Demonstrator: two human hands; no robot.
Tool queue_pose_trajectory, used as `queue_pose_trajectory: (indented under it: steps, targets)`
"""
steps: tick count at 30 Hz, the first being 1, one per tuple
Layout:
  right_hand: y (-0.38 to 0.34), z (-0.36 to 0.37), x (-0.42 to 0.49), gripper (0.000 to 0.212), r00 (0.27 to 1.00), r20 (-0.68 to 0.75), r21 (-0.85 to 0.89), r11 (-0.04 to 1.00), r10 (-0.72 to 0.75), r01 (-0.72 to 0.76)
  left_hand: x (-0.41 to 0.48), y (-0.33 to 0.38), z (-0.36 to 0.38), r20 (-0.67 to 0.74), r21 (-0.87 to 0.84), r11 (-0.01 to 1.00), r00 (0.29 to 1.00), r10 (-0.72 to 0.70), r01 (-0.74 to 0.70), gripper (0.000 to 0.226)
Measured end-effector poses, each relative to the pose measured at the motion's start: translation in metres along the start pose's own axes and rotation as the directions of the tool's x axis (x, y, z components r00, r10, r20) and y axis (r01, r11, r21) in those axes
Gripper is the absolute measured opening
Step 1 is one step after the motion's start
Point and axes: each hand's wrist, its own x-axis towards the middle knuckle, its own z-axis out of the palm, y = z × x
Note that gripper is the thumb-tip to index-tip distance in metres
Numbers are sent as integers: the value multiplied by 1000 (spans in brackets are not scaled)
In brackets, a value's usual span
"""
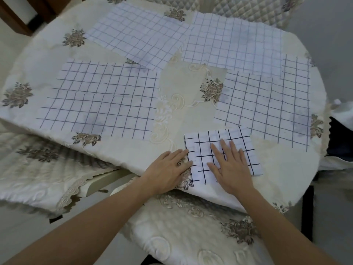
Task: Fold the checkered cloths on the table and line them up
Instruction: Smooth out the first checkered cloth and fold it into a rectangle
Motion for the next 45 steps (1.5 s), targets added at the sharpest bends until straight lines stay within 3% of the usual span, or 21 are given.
queue_pose_trajectory:
  steps: [12,17,23,27,30,38,45]
  targets:
    - [-22,16,0,66,999,2,31,999,-40,39,-3,-1,0,-22,-30,997,997,-74,73,61]
    - [-21,17,0,66,999,-1,5,999,-49,49,-2,-1,-2,-29,-34,993,993,-111,110,52]
    - [-21,17,-2,65,998,-24,15,998,-60,61,18,10,-14,-270,-107,969,932,-243,222,49]
    - [-19,17,-4,64,996,-38,4,997,-80,80,51,26,-8,-131,-33,975,966,-221,219,69]
    - [-19,15,-4,65,996,-37,19,996,-85,86,61,29,6,-25,2,973,973,-231,231,68]
    - [3,-7,6,59,979,-203,169,983,-33,68,81,50,7,-143,-45,963,953,-269,265,69]
    - [-3,-13,23,66,991,-116,271,958,-59,89,104,83,20,-105,-128,919,916,-388,374,74]
